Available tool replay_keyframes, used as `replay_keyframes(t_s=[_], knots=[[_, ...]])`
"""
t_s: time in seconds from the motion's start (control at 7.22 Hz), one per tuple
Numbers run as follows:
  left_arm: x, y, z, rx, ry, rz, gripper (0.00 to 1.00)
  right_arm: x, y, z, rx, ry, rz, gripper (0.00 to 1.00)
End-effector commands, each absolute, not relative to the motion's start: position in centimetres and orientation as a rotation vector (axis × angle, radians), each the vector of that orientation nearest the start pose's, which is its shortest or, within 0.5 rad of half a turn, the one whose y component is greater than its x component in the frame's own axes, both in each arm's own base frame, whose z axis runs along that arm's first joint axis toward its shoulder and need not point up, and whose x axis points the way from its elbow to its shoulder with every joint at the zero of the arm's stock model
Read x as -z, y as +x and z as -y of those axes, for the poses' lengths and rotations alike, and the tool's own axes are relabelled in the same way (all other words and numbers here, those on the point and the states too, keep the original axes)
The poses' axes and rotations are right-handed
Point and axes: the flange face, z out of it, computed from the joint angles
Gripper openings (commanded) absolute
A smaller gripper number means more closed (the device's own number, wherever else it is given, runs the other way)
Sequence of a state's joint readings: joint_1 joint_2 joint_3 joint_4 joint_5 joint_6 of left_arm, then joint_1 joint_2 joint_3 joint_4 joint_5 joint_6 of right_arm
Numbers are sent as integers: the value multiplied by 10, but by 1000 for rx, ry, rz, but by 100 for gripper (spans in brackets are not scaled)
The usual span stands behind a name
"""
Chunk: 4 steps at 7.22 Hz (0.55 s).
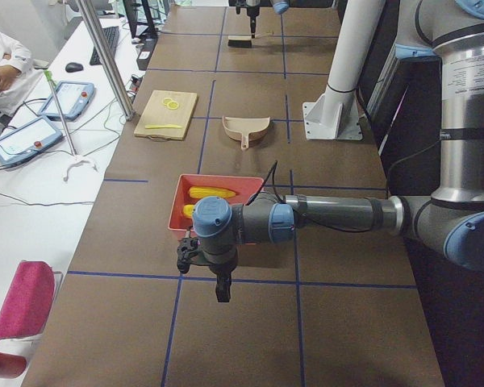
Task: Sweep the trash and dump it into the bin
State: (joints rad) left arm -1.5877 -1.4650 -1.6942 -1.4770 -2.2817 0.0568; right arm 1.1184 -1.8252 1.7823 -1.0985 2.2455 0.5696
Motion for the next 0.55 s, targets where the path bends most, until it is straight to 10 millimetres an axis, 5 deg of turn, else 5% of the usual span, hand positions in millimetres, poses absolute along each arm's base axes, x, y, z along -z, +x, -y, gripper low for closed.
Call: replay_keyframes(t_s=[0.0, 0.28, 0.42], knots=[[-659, -76, 440, -13, -43, -713, 100, -627, -42, 408, 77, 88, 743, 100], [-658, -76, 441, -17, -35, -713, 100, -625, 1, 423, 125, 82, 746, 100], [-657, -76, 442, -18, -32, -713, 100, -620, 1, 432, 130, 71, 742, 100]])
